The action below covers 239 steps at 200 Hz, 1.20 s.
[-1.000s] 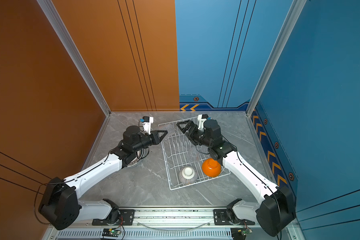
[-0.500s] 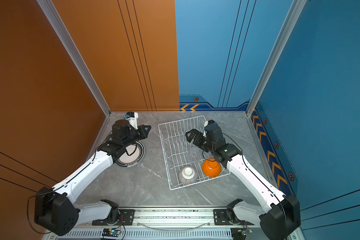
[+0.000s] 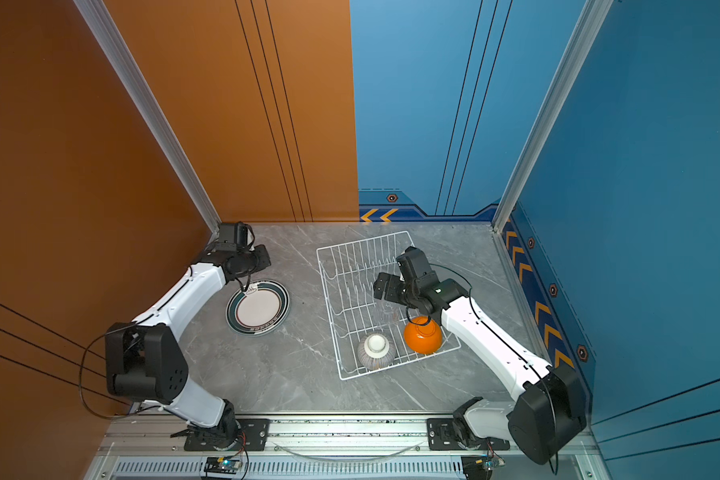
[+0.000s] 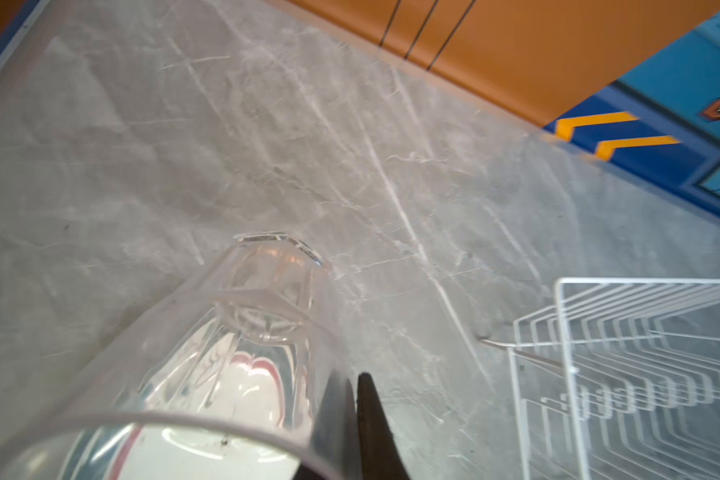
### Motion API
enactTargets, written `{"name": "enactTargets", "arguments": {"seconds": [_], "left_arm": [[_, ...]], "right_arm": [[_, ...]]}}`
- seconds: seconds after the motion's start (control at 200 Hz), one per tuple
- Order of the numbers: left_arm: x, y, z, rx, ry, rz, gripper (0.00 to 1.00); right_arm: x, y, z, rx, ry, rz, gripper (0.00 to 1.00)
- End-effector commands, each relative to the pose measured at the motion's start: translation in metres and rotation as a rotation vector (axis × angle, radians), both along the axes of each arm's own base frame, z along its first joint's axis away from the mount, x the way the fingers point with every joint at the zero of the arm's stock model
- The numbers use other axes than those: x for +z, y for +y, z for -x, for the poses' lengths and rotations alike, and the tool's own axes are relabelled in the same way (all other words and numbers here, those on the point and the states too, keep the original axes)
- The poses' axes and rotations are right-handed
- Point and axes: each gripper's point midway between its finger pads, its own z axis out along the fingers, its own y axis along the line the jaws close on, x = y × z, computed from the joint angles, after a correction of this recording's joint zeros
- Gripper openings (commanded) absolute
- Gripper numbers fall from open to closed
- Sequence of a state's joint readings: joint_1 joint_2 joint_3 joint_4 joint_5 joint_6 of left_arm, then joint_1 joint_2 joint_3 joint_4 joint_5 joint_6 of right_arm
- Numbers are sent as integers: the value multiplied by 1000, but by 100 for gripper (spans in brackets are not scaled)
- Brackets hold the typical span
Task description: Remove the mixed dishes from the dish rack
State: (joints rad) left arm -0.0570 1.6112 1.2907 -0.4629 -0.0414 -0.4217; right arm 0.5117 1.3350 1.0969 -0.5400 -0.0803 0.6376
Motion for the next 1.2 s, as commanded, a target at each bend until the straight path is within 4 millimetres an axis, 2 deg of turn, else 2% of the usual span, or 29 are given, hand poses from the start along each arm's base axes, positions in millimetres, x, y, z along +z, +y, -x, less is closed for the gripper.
{"name": "enactTargets", "arguments": {"seconds": [0.0,0.095,0.335,0.475,0.686,0.891,1.191], "left_arm": [[13,26,3,38,23,-149,0],[10,40,1,63,48,-178,0],[-7,68,-15,104,119,-206,0],[-22,81,-23,113,177,-193,0],[-40,85,-27,114,222,-158,0],[-58,92,-26,121,271,-133,0],[-70,97,-27,138,301,-113,0]], "right_arm": [[-14,0,1,47,37,78,100],[-26,1,0,65,64,112,100],[-41,9,-4,104,81,179,99],[-50,7,-5,95,98,217,90],[-61,1,-8,95,124,287,85],[-70,9,-9,121,154,290,81],[-75,9,-6,124,167,302,78]]}}
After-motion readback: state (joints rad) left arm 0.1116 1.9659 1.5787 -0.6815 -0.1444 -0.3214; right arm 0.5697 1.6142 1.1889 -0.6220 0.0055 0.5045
